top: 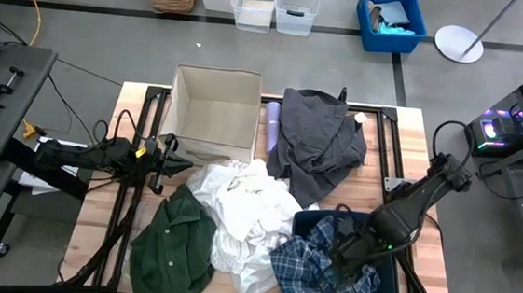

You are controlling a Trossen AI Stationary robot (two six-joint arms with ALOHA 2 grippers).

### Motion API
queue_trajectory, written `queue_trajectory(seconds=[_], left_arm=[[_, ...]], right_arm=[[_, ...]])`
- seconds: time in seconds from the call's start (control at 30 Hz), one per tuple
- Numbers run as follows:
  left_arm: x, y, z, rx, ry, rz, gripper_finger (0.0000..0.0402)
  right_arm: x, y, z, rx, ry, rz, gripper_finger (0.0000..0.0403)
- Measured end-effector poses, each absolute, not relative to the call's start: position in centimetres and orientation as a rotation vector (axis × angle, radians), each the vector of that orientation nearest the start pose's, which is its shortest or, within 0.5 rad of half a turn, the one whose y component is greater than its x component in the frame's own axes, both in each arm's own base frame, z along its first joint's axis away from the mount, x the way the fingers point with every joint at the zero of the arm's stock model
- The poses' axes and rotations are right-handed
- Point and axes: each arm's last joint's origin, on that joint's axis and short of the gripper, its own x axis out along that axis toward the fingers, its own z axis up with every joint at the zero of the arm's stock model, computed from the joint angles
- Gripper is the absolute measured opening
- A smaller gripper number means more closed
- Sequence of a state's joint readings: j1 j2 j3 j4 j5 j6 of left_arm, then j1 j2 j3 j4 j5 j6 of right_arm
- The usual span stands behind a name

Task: Sort clothes
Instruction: Put the blue shirt into the blue laundry organizer

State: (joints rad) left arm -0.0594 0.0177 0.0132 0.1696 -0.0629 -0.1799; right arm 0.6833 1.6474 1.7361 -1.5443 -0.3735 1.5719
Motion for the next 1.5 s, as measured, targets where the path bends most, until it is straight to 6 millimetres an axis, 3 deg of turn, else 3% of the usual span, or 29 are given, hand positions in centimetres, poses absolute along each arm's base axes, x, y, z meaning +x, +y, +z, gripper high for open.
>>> queue_trajectory(seconds=[0.1,0.27,0.37,0.5,0.6,0.67,0.9,1.17,1.5], left_arm=[[9.7,-0.4,18.3,-0.190,-0.164,-0.011,0.0000],[9.7,-0.4,18.3,-0.190,-0.166,-0.011,0.0000],[9.7,-0.4,18.3,-0.190,-0.165,-0.012,0.0000],[9.7,-0.4,18.3,-0.190,-0.164,-0.011,0.0000],[9.7,-0.4,18.3,-0.190,-0.164,-0.011,0.0000],[9.7,-0.4,18.3,-0.190,-0.164,-0.011,0.0000],[9.7,-0.4,18.3,-0.190,-0.164,-0.011,0.0000],[9.7,-0.4,18.3,-0.190,-0.164,-0.011,0.0000],[9.7,-0.4,18.3,-0.189,-0.164,-0.011,0.0000]], right_arm=[[22.1,18.5,36.6,0.964,1.702,-0.489,0.0275],[25.6,17.2,38.2,1.051,1.213,-0.459,0.0275],[28.9,16.3,36.8,1.061,1.118,-0.405,0.0275],[34.7,15.8,33.9,0.924,1.060,-0.185,0.0275],[37.8,15.3,31.5,0.802,1.098,-0.040,0.0275],[38.8,14.9,29.9,0.730,1.181,0.023,0.0275],[39.5,14.1,27.1,0.486,1.407,0.222,0.0275],[39.3,14.5,27.0,0.311,1.382,0.429,0.0275],[39.6,15.7,25.3,0.334,1.440,0.514,0.0275]])
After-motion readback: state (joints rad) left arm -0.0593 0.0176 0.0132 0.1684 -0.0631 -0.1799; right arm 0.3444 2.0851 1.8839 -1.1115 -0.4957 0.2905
